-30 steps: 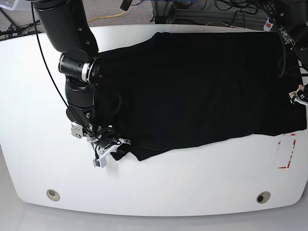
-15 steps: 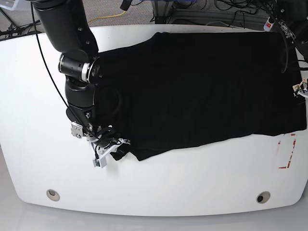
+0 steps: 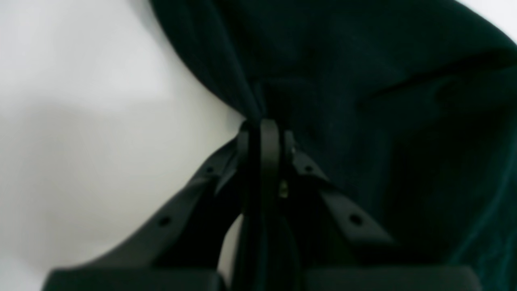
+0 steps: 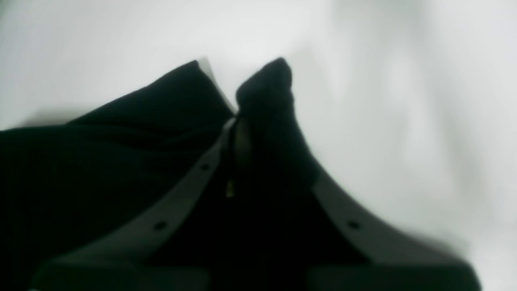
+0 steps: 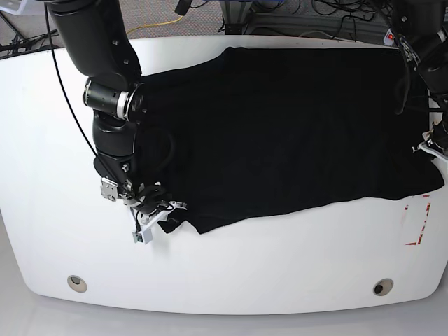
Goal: Fold the T-shirt properly
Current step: 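Lift the shirt with both grippers, stretching it between them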
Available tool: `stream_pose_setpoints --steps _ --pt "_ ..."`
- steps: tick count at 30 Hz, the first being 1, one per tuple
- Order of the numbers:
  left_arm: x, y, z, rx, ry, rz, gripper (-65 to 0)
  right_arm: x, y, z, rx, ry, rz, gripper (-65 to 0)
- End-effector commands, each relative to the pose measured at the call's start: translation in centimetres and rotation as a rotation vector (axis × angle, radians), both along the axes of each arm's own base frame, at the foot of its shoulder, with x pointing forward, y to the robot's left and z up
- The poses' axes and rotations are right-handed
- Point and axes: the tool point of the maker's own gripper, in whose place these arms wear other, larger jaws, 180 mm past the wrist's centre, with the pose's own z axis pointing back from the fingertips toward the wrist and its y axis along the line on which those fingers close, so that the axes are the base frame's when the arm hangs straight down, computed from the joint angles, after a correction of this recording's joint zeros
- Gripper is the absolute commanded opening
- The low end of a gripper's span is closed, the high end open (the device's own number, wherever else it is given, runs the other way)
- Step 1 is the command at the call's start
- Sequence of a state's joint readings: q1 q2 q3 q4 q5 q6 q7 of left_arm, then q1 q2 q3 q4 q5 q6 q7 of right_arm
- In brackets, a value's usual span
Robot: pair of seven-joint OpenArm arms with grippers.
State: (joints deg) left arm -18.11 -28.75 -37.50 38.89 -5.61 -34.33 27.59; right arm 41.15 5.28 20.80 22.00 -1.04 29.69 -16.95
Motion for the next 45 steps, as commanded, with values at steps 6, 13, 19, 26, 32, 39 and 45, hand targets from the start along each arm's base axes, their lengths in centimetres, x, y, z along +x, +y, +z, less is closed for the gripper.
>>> stream_pose_setpoints --steps 6,13,19,26,32,39,45 --pt "3.3 0.5 6.8 0.159 -0.136 -0.056 -65.0 2.4 -4.4 5.9 -0.1 -0.126 -0.005 -65.0" --pt "4.4 -0.1 11.1 0.253 -0.173 -0.091 -65.0 1.2 -6.4 11.1 -0.293 -0.192 0.074 -65.0" --pt "5.6 -1.9 14.4 0.316 -0.258 -0.118 -65.0 1.5 -7.2 14.7 -0.382 -0.235 0.103 -65.0" --pt "6.9 -2.4 21.6 0.427 -0.345 -0.114 -65.0 4.0 -9.3 21.7 -0.452 -0.313 0.092 -65.0" --pt "6.9 -2.8 30.2 0.554 -0.472 -0.075 -65.0 6.1 -10.7 30.8 -0.571 -0.419 0.086 -65.0" --pt "6.5 -2.3 39.6 0.623 -0.606 0.009 -65.0 6.5 -10.9 42.2 -0.718 -0.57 0.059 -65.0" --pt "6.9 -3.1 45.9 0.671 -0.703 0.012 -65.0 5.5 -11.9 47.1 -0.755 -0.576 0.01 -65.0"
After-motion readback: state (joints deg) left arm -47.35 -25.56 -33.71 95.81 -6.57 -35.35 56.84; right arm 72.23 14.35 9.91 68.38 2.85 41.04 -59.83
